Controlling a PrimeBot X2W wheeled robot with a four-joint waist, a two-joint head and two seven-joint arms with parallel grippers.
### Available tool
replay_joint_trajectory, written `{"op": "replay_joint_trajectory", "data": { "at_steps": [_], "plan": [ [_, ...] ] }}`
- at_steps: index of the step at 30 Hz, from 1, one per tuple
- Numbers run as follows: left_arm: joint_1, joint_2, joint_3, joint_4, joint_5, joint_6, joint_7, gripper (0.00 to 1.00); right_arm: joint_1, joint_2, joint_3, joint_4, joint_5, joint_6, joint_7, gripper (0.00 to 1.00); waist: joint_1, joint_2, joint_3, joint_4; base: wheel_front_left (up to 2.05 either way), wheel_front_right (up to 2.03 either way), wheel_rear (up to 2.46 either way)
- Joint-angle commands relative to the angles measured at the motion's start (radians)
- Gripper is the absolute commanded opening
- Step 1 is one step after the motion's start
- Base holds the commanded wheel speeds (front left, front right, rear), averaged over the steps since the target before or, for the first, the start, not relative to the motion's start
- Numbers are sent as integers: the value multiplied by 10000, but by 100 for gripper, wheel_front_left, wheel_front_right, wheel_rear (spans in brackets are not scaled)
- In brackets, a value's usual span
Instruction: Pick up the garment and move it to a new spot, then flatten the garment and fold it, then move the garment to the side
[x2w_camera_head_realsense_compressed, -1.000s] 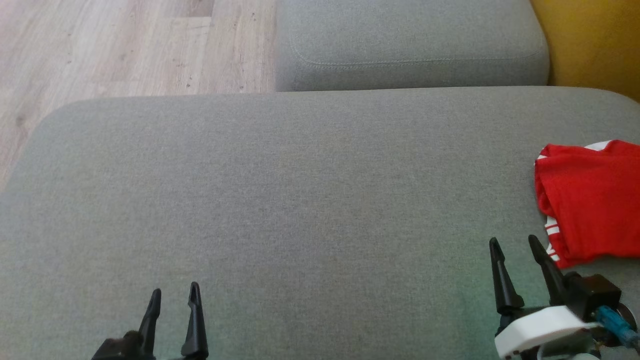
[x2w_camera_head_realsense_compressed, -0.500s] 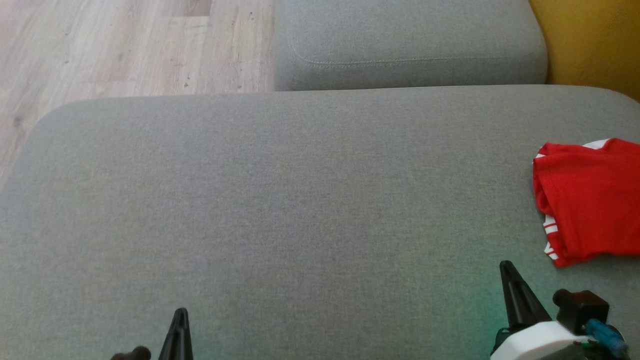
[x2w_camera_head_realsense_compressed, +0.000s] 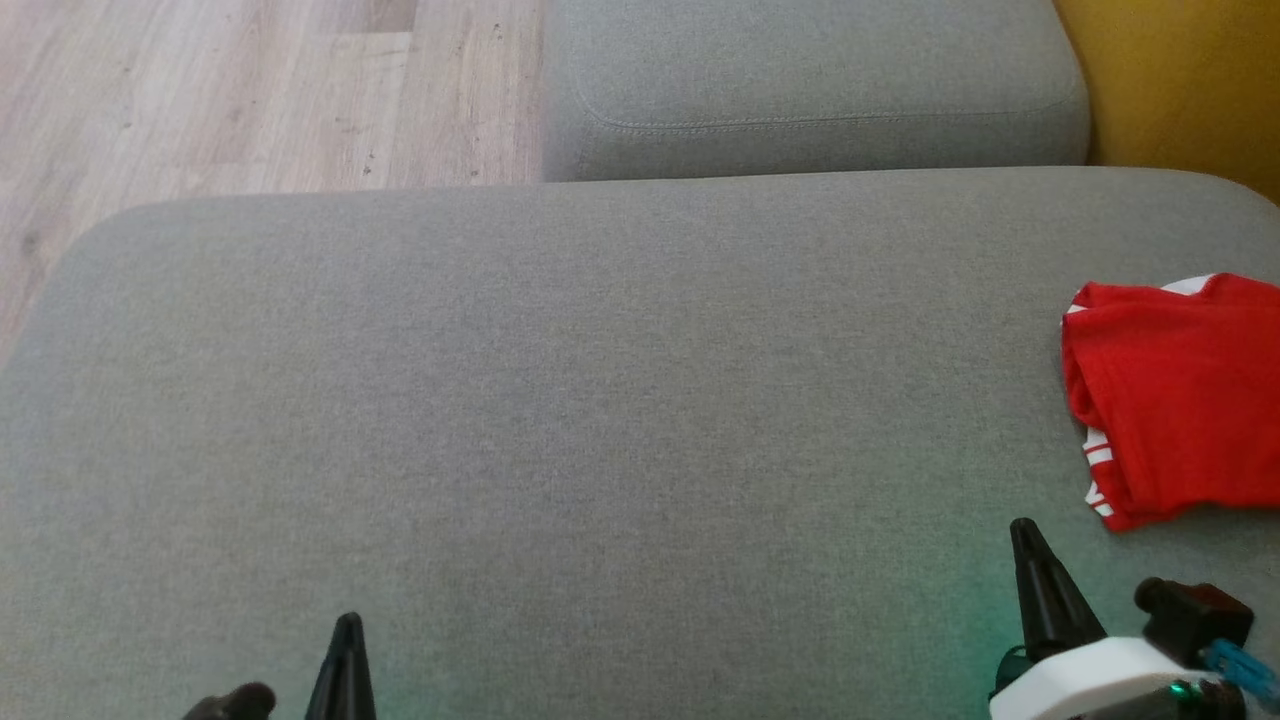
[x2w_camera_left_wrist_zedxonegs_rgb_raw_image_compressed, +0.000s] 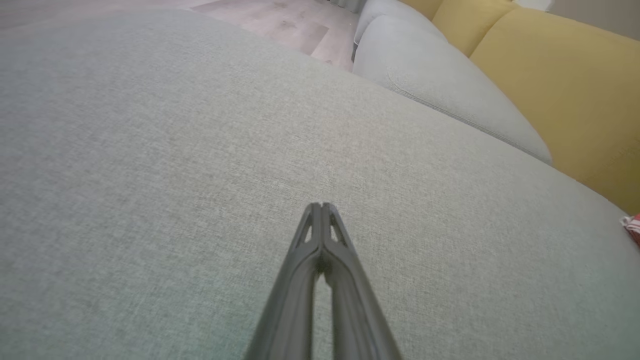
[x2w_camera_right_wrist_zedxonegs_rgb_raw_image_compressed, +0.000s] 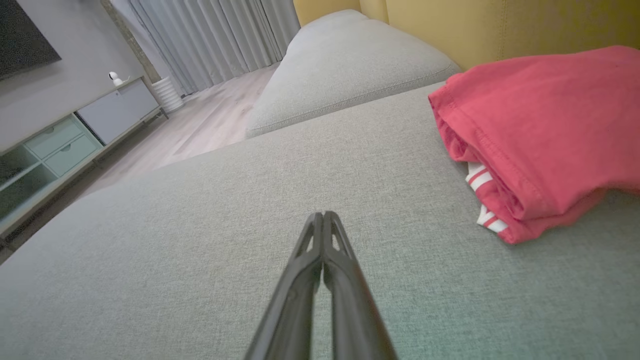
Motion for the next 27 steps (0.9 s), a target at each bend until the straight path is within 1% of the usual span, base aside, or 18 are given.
{"op": "replay_joint_trajectory", "data": {
  "at_steps": [1,27],
  "plan": [
    [-487,41,342,-214,-172,-116,51,0,-503,-128,-26,-266,308,-1,32,0,0,-1,1,-4,0,0,0],
    [-976,-514,1561,77,-2023,-1015,711,0,-989,-232,-143,-62,3382,-3,278,0,0,-1,33,-95,0,0,0]
  ]
}}
